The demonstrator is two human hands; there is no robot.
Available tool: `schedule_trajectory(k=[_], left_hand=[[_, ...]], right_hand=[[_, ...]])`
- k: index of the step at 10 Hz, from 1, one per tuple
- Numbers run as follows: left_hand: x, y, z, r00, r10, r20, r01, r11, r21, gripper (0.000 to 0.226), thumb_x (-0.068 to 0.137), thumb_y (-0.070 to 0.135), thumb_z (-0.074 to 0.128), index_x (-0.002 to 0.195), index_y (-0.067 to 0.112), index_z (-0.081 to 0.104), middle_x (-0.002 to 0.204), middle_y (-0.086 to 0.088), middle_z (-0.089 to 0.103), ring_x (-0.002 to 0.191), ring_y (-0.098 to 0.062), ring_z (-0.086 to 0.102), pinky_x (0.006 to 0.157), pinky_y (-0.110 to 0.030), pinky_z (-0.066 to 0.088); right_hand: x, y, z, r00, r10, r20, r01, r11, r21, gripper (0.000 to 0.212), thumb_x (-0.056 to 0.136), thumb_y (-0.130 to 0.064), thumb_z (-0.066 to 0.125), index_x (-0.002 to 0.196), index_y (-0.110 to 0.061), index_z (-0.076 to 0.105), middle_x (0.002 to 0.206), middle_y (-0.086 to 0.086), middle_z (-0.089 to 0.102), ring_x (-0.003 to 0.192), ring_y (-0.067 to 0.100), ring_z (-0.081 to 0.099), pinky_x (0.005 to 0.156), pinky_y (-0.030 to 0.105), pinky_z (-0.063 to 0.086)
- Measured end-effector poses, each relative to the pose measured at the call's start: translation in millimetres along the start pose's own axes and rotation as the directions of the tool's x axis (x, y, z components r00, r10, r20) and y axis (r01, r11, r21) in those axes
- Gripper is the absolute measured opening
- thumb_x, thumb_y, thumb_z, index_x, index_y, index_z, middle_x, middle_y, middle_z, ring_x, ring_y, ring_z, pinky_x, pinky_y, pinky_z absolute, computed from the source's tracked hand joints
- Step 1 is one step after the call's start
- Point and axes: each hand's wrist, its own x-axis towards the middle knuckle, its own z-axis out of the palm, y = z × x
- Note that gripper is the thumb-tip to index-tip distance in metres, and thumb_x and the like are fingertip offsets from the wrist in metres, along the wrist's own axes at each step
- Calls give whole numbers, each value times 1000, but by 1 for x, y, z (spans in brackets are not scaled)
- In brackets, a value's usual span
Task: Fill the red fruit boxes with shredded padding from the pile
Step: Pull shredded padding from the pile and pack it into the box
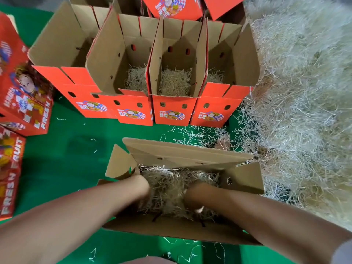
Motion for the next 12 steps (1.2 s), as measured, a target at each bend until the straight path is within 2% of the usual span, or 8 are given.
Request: schedule_trajectory(k=[2, 3, 4, 5, 6, 8, 9, 12], left_hand=[[16, 5, -10, 936, -223, -273, 204, 974, -95, 36, 100, 14, 33, 132, -1, 41, 130, -19, 50, 117, -31, 51, 95, -38, 42], [17, 10, 3, 996, -93, 18, 93, 996, -13, 38, 97, 12, 44, 132, -2, 45, 137, -20, 46, 125, -32, 46, 101, -40, 40], [19, 12, 7, 995, 7, 98, 7, 990, -141, 38, 89, -3, 50, 127, -9, 48, 133, -26, 47, 122, -36, 47, 99, -41, 40], [10, 13, -5, 974, -162, -161, 128, 971, -202, 26, 87, 3, 56, 112, -4, 60, 112, -19, 62, 101, -31, 60, 77, -33, 48], [4, 9, -19, 896, -179, -406, 81, 966, -247, 17, 82, 0, 57, 98, 3, 64, 93, -14, 65, 75, -25, 58, 61, -31, 46], [30, 23, -26, 985, -14, -173, 23, 998, 52, 48, 89, 2, 51, 136, 4, 43, 134, -14, 49, 114, -29, 55, 73, -28, 49], [31, 17, -30, 923, -90, -375, 2, 973, -230, 29, 95, 10, 44, 120, 5, 56, 102, -11, 59, 83, -22, 57, 65, -26, 44], [64, 31, -10, 982, -38, -186, 17, 993, -114, 68, 94, 38, 46, 148, 37, 4, 157, -6, -10, 142, -39, -1, 111, -53, 17]], right_hand=[[6, -6, -7, 960, 174, -218, -72, 910, 407, 54, 89, -7, 52, 140, -5, 34, 134, 21, 43, 109, 33, 53, 83, 37, 46], [5, -10, -11, 998, -13, -63, 35, 932, 361, 58, 89, 2, 48, 143, -2, 27, 140, 18, 37, 101, 28, 49, 71, 31, 44], [-1, -8, -15, 982, 32, -188, 54, 899, 435, 52, 86, 6, 51, 136, -5, 43, 139, 16, 41, 112, 30, 51, 83, 35, 46], [-11, 2, -18, 873, 242, -423, -40, 901, 433, 39, 84, 5, 53, 119, -12, 60, 118, 9, 62, 99, 25, 62, 78, 35, 52], [-19, 15, -17, 849, 396, -350, -231, 874, 427, 31, 88, -9, 58, 118, -11, 58, 109, 7, 63, 91, 22, 62, 68, 31, 48], [-18, 31, 28, 985, 113, 127, -143, 956, 258, 48, 91, -6, 50, 138, -11, 39, 141, 11, 41, 125, 32, 42, 96, 43, 40], [-18, 37, 30, 995, 89, -40, -61, 888, 457, 55, 90, -1, 45, 143, -11, 31, 144, 12, 37, 125, 30, 43, 98, 37, 40], [-15, 23, 32, 998, 51, 23, -56, 899, 434, 42, 92, -10, 48, 133, -6, 45, 131, 14, 50, 109, 30, 52, 89, 38, 44]])
